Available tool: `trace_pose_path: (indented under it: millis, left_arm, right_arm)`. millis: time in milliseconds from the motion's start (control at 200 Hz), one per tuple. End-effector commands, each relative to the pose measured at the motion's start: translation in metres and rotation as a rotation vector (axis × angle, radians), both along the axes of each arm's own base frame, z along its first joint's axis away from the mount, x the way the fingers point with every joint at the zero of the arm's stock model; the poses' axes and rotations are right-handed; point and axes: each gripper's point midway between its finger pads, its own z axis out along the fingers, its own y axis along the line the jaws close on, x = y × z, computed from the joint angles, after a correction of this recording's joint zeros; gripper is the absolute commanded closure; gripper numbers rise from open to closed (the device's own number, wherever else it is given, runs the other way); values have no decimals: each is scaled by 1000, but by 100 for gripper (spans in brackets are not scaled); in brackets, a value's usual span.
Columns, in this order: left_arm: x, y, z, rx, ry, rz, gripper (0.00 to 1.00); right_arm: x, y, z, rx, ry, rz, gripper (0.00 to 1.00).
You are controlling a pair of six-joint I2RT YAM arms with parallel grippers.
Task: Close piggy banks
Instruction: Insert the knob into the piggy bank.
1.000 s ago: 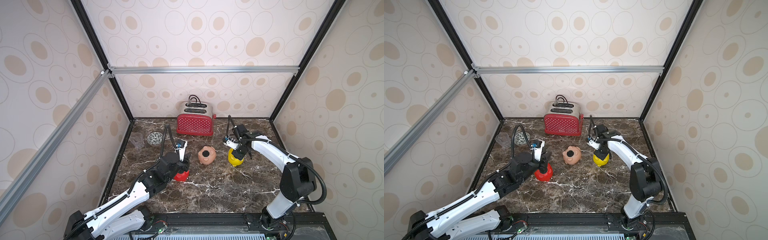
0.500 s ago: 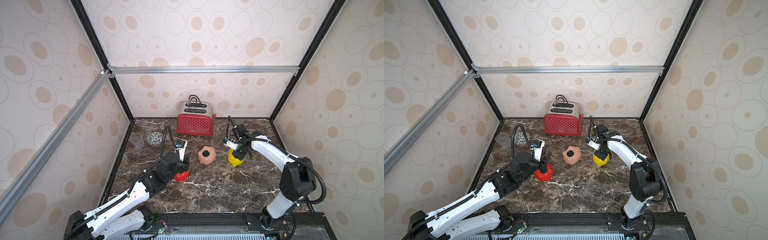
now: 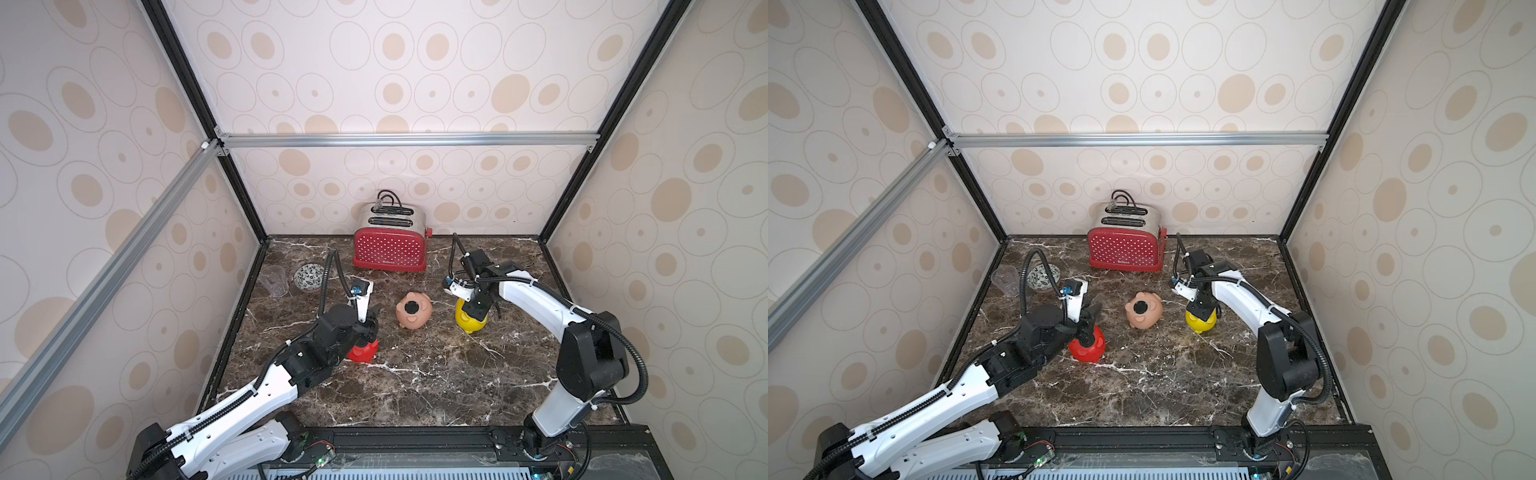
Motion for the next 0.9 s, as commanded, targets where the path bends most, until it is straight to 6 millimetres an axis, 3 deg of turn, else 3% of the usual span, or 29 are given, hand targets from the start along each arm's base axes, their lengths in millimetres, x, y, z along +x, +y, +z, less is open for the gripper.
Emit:
trace_pose_path:
  millis: [0, 386, 897]
  left_arm:
    - [1, 5, 2, 20, -16, 11, 66]
    - [1, 5, 1, 18, -11, 10, 66]
    - [0, 3, 1, 12, -9, 4, 66]
  right_arm:
    - [-4, 2, -6, -15, 40, 30, 100]
    - [2, 0, -13, -16, 22, 13, 100]
    - [1, 9, -5, 113, 2, -13, 100]
